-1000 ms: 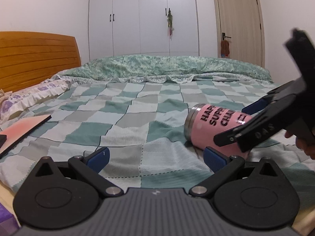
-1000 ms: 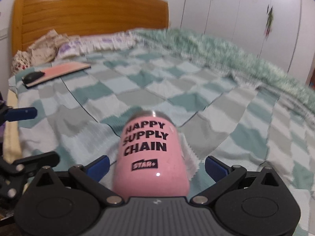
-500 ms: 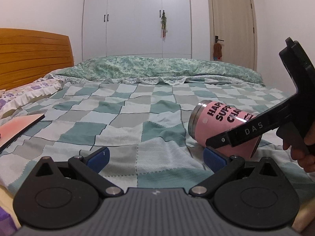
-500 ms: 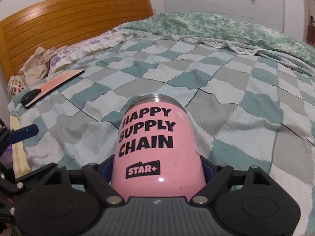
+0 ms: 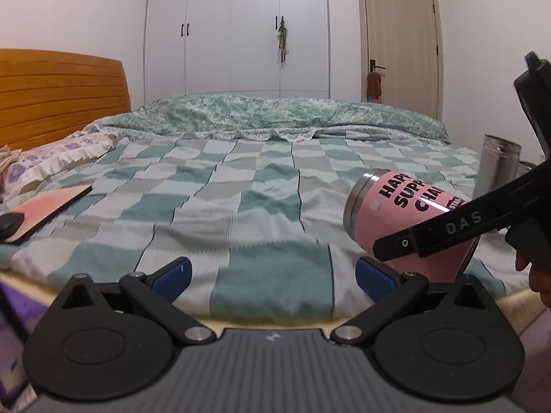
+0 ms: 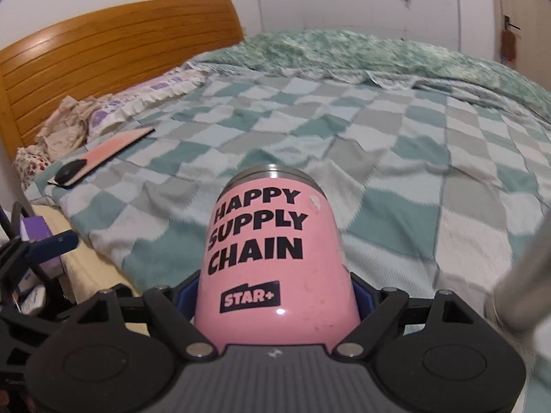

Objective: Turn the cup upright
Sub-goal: 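Lift the pink tumbler with the right gripper and hand it toward the left gripper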

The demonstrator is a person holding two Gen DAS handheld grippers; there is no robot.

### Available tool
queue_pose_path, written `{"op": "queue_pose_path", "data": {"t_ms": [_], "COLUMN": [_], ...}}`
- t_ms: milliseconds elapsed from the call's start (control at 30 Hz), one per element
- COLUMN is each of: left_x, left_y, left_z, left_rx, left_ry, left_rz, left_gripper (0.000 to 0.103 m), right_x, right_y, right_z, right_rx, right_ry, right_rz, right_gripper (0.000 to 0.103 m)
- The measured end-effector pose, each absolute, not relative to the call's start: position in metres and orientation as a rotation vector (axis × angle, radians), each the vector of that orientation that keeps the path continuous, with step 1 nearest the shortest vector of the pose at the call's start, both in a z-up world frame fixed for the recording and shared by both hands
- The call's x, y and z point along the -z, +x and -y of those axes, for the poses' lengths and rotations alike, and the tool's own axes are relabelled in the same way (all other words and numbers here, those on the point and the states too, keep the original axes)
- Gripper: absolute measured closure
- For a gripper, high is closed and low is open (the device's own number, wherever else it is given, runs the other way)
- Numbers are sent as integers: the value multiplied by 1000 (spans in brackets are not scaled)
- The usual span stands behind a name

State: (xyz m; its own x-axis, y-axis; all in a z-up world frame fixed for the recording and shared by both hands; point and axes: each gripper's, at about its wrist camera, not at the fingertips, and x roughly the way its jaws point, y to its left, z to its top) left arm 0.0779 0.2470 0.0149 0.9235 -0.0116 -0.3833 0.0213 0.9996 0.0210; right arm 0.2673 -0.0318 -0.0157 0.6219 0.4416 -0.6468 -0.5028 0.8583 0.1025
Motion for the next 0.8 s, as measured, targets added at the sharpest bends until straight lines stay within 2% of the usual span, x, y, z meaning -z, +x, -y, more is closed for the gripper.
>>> {"op": "queue_pose_path", "data": {"t_ms": [133, 367, 433, 467, 633, 800], "left_x": [-14, -22, -26, -28, -41, -48], "left_y": [58, 37, 36, 35, 39, 62], "left_z": [-242, -227, -222, -218, -193, -155], "left_rx": [3, -27, -37, -41, -35, -21], "left_ry": [13, 25, 31, 34, 47, 31], "left_rz": [-401, -406, -411, -414, -429, -469], "left_gripper": [0, 0, 0, 0, 0, 0], "right_x": [36, 34, 28, 21, -10, -9], "right_y": [267, 265, 262, 257, 239, 242], "right_z": [28, 29, 37, 46, 101, 157], "right_rx": [-495, -512, -535, -558, -620, -631], "right_ry": [-115, -125, -103, -85, -47, -27], "right_rz": [-734, -725, -710, -680, -525, -498], "right_gripper": [19, 19, 5, 1, 0, 0]}}
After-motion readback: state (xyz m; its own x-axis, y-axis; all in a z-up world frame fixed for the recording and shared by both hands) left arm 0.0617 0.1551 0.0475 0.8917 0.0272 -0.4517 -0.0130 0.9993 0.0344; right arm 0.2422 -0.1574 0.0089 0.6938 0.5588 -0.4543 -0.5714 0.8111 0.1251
